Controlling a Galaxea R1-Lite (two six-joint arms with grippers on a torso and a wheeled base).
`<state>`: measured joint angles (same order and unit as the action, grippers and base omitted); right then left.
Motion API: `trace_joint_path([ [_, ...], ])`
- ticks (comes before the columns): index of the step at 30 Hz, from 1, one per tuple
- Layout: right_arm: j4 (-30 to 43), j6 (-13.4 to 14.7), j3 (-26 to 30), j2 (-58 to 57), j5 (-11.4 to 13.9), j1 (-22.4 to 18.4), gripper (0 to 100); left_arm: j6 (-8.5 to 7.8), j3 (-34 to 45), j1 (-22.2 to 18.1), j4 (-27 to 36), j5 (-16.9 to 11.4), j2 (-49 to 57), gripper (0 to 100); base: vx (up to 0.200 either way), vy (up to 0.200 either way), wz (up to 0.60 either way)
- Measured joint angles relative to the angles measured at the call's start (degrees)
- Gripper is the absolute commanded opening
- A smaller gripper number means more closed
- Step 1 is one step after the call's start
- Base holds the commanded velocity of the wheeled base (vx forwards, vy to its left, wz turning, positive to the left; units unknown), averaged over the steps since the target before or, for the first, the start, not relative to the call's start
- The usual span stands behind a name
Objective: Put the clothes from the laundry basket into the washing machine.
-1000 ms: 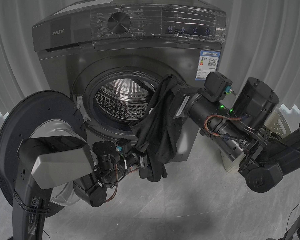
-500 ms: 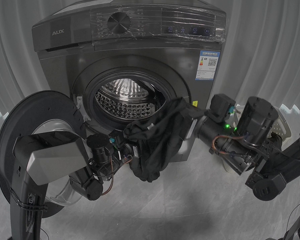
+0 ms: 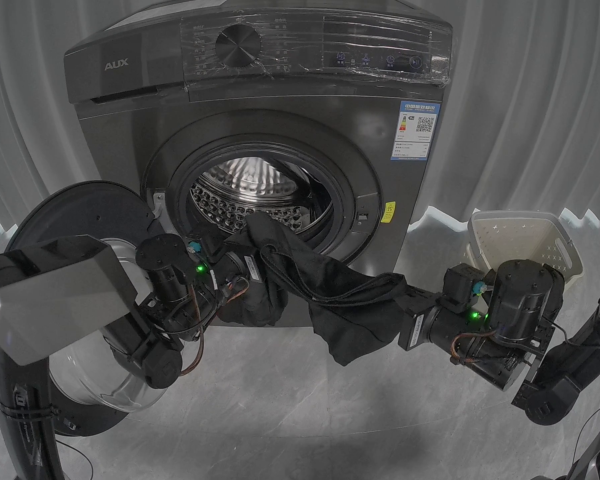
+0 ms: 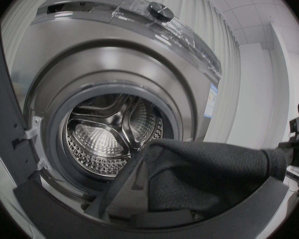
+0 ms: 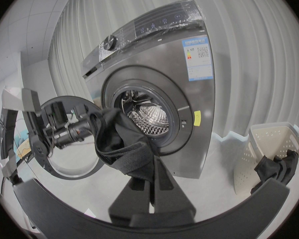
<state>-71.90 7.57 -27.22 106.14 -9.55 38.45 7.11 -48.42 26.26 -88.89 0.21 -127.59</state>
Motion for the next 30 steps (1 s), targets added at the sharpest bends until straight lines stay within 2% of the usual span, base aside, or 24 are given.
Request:
trace_joint_path([
  [6, -2.30, 0.33, 1.87, 1.62, 0.29, 1.29, 0, 0.09, 1.93, 1.82, -0.04, 0.04, 4.07, 0, 0.000, 0.000, 0.00],
  [7, -3.06, 0.33, 2.00, 1.94, 0.38, 1.62, 100, 0.11, 2.23, 2.02, -0.04, 0.06, 4.66, 0, 0.000, 0.000, 0.00],
  [12, -3.75, 0.50, 2.21, 3.28, 0.55, 3.34, 100, 1.01, 3.88, 2.55, -0.01, 0.11, 7.24, 0, 0.000, 0.000, 0.00],
  [18, -3.78, 0.09, 4.99, 4.35, 1.18, 4.08, 100, 3.34, 6.61, 2.73, 0.00, 0.00, 10.83, 0, 0.000, 0.000, 0.00],
  [21, -3.89, -0.66, 7.72, 4.55, 2.93, 4.51, 100, 4.02, 8.87, 2.97, 0.02, -0.13, 12.95, 0, 0.000, 0.000, 0.00],
  [26, -4.08, -1.45, 10.96, 4.46, 6.66, 5.38, 100, 4.28, 12.76, 3.56, 0.00, -0.56, 16.29, 0, 0.000, 0.000, 0.00],
  [30, -7.01, -1.77, 11.85, 4.28, 9.41, 6.12, 100, 4.38, 16.24, 4.74, -0.01, -2.69, 19.07, 0, 0.000, 0.000, 0.00],
])
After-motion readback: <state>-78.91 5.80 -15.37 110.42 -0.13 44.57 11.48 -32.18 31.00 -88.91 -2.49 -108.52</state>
